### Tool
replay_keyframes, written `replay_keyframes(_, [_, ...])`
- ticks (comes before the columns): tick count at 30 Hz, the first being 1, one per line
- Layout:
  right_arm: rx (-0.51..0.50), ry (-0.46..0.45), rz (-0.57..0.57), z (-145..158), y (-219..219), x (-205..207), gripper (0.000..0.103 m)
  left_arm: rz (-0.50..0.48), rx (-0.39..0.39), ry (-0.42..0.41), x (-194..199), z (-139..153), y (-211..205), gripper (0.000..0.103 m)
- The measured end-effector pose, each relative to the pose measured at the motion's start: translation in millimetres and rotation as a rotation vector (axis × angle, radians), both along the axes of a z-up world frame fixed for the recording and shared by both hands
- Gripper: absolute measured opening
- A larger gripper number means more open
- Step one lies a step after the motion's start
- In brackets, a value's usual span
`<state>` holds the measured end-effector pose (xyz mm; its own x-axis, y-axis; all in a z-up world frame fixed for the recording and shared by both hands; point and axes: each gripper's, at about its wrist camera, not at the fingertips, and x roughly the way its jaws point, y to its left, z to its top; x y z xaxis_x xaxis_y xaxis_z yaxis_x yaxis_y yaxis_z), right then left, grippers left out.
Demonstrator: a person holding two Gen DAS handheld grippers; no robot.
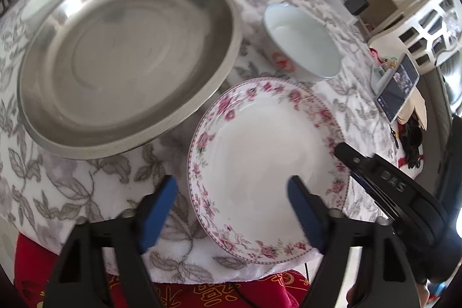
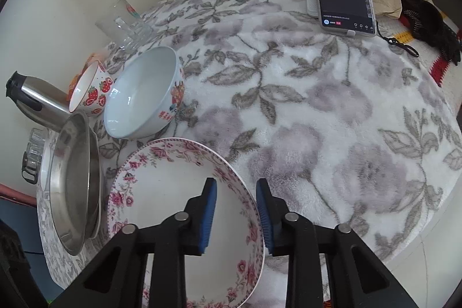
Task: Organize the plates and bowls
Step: 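Close both grippers on the rim of the pink floral plate, then lift the pink floral plate with both grippers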
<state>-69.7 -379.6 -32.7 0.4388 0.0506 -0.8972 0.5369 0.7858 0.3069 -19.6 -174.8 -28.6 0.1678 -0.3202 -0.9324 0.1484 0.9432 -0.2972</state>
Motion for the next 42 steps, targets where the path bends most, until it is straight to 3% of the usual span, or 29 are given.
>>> replay_keyframes(9, [0.026, -0.025, -0.007, 0, -6, -4, 0.022, 0.035, 0.009, 0.014, 9, -12, 7, 0.04])
replay_keyframes(18, [0.069, -0.009, -0.012, -13, -10, -4, 0.018, 0.064, -0.007, 0.038, 18, -23, 14, 0.025])
replay_keyframes(42, [0.123, -0.024, -0.005, -23, -11, -8, 0.021, 0.05, -0.012, 0.049, 31, -36, 7, 0.023])
